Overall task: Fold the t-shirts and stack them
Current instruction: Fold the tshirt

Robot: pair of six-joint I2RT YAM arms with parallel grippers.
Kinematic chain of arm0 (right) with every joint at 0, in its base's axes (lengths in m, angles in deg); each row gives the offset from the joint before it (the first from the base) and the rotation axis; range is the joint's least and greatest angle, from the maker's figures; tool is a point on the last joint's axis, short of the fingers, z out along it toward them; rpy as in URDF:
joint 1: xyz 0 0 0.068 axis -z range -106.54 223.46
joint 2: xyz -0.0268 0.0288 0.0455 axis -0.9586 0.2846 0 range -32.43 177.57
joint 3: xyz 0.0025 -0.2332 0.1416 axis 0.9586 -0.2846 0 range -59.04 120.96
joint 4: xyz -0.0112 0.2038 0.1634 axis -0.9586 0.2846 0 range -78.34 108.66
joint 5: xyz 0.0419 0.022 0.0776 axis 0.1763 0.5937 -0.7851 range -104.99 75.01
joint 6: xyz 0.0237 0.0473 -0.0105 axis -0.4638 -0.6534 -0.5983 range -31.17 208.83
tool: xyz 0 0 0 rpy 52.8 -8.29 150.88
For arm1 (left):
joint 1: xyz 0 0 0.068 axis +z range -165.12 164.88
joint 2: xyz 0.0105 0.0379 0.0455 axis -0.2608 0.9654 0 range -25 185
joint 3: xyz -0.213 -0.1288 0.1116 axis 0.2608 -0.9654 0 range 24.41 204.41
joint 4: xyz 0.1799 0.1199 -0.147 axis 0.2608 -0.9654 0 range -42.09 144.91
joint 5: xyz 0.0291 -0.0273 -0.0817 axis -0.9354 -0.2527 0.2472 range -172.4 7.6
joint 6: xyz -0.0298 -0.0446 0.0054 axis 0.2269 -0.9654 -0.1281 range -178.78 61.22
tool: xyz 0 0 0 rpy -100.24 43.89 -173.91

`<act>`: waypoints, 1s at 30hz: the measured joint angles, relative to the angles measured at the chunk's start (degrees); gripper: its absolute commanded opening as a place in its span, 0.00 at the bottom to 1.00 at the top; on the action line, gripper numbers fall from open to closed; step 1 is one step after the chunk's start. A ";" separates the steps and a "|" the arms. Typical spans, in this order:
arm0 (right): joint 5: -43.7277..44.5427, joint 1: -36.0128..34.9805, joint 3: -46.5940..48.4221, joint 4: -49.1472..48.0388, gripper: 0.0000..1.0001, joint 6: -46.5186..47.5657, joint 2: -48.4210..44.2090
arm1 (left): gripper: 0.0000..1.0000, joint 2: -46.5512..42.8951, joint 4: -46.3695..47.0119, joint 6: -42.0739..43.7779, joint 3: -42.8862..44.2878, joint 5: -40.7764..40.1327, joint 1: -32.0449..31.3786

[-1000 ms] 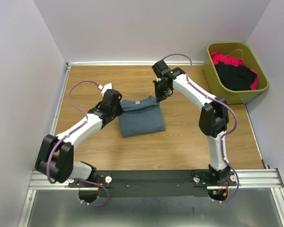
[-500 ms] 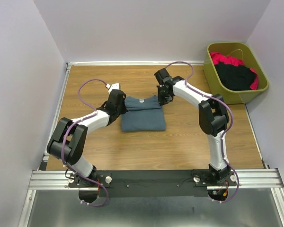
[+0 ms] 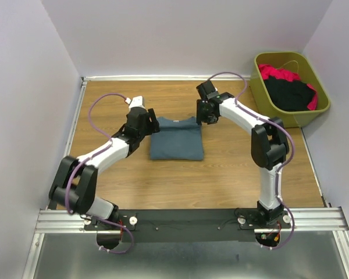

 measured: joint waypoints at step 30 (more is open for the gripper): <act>-51.84 14.45 -10.95 -43.95 0.47 -8.09 10.29 | 0.36 25.20 9.40 2.82 12.85 22.14 5.60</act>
